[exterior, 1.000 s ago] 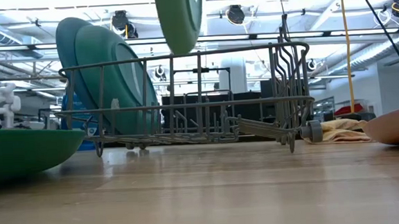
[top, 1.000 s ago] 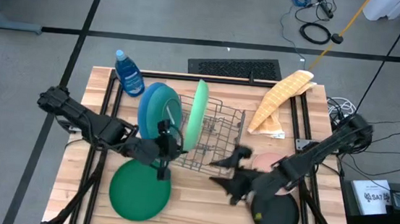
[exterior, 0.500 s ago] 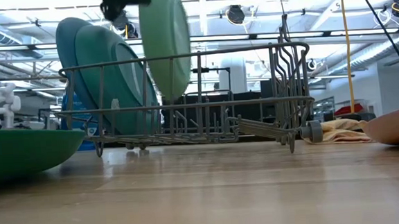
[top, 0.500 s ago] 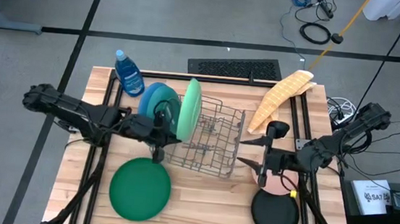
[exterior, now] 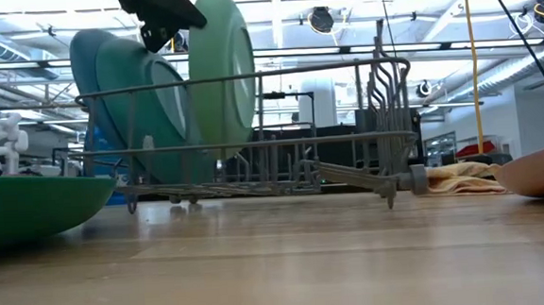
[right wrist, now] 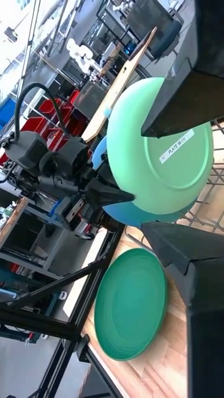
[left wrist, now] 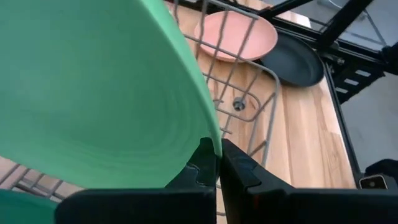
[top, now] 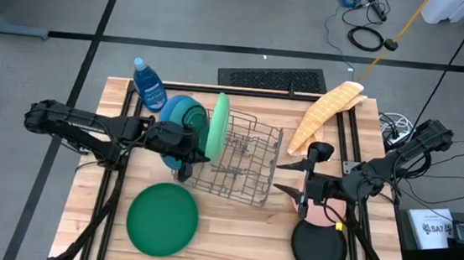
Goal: Sort dishes
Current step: Put the light green plate into the dish rack
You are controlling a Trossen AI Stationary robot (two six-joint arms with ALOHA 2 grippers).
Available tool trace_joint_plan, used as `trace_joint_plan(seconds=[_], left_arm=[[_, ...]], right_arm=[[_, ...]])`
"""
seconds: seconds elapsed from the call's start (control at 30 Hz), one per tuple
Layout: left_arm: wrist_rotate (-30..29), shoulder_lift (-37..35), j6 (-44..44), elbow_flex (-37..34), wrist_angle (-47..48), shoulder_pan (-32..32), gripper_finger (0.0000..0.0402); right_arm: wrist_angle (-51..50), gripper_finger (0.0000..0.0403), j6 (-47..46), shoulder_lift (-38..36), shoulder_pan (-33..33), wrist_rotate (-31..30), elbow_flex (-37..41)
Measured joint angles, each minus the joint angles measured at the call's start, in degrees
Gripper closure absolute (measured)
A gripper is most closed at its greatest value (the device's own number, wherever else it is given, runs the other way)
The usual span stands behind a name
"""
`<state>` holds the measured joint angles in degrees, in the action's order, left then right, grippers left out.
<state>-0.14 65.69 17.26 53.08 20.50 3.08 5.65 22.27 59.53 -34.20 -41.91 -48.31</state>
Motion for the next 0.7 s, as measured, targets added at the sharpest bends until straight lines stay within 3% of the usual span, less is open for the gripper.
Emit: trace_joint_plan(seconds=[0.37, 0.7], left_arm=[[-1.59, 0.02, 5.99, 0.00, -0.34, -0.56, 0.0402], [-3.38, 0.04, 6.40, 0.02, -0.01, -0.54, 0.0402]], right_arm=[[0.12, 0.0174, -0.57, 0.02, 0.00, -0.02, 0.00], [0.38, 0.0174, -2.74, 0.97, 1.59, -0.10, -0.02]])
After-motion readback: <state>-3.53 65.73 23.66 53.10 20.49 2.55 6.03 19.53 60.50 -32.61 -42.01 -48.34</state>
